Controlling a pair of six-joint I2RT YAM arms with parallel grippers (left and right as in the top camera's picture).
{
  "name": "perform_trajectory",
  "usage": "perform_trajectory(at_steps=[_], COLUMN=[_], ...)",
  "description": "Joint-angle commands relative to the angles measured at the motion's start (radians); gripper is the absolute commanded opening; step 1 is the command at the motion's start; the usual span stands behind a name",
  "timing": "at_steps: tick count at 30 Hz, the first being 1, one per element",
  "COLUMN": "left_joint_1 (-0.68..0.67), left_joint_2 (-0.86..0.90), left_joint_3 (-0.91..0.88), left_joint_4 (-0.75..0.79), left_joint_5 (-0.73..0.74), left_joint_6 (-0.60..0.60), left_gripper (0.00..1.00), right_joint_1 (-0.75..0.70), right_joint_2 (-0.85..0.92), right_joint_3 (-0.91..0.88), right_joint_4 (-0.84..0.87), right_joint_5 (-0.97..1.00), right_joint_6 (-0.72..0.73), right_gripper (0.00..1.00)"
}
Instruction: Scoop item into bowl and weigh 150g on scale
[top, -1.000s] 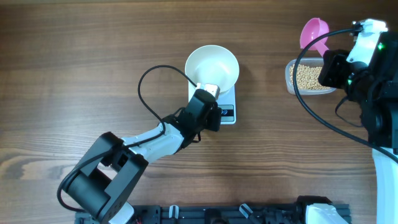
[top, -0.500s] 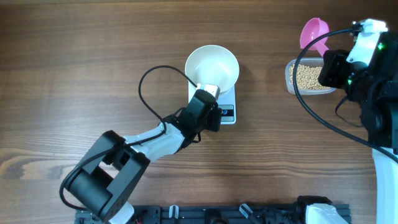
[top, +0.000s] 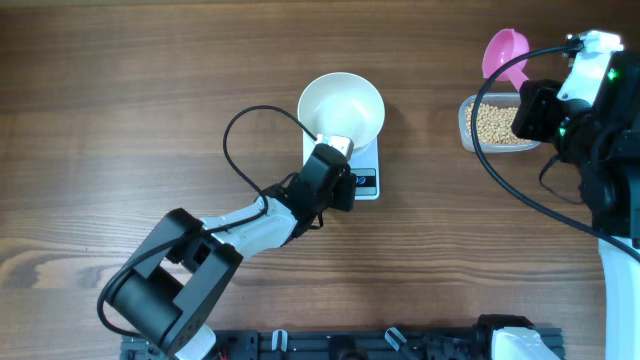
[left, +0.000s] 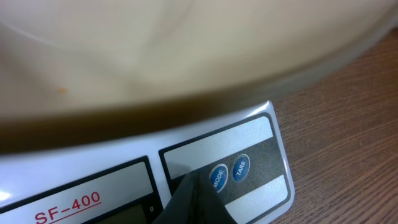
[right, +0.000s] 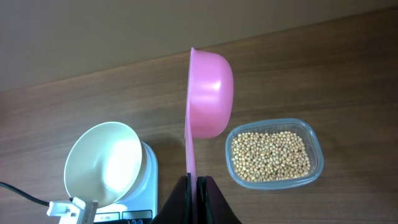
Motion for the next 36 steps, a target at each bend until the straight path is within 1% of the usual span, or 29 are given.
perform_trajectory(at_steps=[1, 7, 11, 36], left_joint_1=[-0.005, -0.005, -0.005, -0.005], left_joint_2=[0.017, 0.017, 0.019, 0.052], left_joint_3=[-0.006, -0.006, -0.006, -0.006], left_joint_4=[-0.017, -0.047, -0.046, -0.061], left_joint_5=[0.001, 0.000, -0.022, -0.022], left_joint_6=[-0.002, -0.002, -0.002, -0.003], left_gripper=[0.04, 0.04, 0.04, 0.04], right_joint_1=[-0.004, -0.004, -0.004, -0.004], right_joint_2=[0.005, 0.005, 0.005, 0.005], right_joint_3=[0.008, 0.008, 0.008, 0.008], right_joint_4=[0.003, 0.003, 0.003, 0.003], right_joint_5=[-0.001, -0.001, -0.001, -0.001], right_joint_6=[-0.020, -0.020, -0.019, -0.019], right_gripper=[0.04, 0.04, 0.04, 0.04])
